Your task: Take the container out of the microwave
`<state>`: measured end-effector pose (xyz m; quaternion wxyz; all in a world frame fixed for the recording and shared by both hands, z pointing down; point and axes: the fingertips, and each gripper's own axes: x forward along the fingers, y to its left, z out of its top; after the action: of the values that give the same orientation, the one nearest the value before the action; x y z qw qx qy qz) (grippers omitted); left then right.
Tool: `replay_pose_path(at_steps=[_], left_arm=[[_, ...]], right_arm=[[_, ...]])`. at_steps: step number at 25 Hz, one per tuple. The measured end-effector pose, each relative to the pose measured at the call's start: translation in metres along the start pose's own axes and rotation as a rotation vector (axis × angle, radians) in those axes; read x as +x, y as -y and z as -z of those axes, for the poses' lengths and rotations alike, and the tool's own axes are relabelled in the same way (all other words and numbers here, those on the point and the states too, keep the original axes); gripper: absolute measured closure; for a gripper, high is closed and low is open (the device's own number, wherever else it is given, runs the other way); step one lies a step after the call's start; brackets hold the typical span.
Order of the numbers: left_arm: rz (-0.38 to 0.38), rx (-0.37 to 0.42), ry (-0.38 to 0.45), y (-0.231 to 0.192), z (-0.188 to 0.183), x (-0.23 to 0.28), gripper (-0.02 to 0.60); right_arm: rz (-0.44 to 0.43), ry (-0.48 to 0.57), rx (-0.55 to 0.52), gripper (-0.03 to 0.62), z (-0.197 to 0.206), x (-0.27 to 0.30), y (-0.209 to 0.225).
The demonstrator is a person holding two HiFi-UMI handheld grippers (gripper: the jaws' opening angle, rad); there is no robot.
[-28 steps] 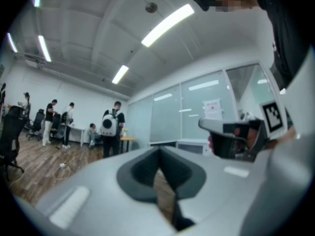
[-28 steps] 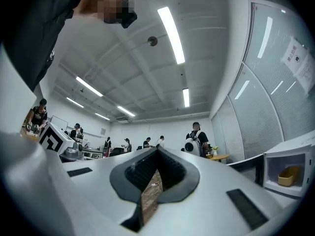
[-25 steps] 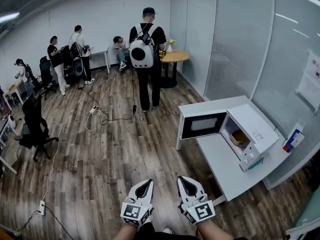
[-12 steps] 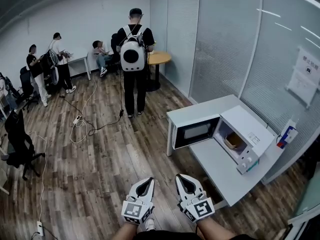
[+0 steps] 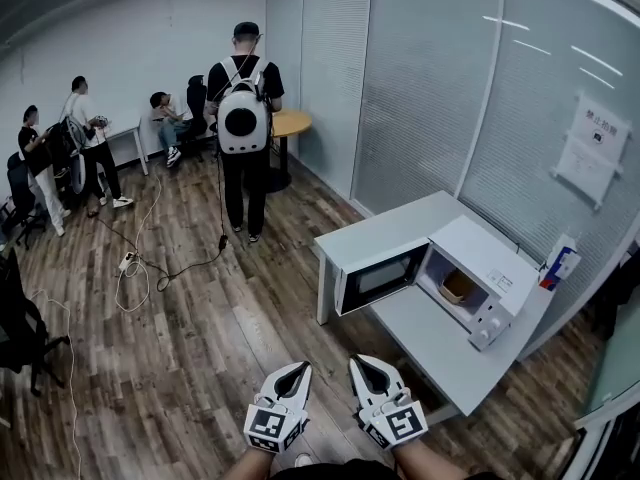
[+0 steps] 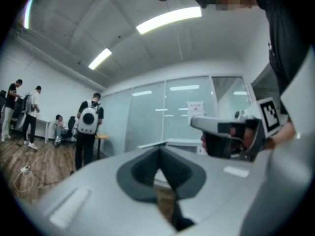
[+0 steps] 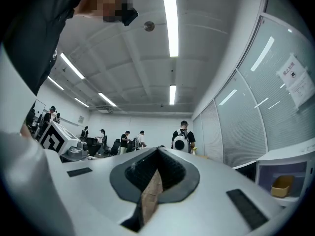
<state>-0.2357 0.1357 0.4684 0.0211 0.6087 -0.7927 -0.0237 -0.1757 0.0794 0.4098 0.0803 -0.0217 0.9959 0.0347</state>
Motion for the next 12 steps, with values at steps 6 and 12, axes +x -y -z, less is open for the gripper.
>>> replay_pose_path(at_steps=[6, 12], left_arm=[[0.069, -0.014, -0.003, -0.003, 0.003, 0.032, 0.577], [0.129, -0.014, -0.014, 0.003, 0.006, 0.077, 0.577]], right_arm=[[0.078, -0.020, -0.016, 0.595, 0.008, 0.003, 0.028], [0.132, -0.029, -0.028, 0.595, 0.018, 0.007, 0.069]])
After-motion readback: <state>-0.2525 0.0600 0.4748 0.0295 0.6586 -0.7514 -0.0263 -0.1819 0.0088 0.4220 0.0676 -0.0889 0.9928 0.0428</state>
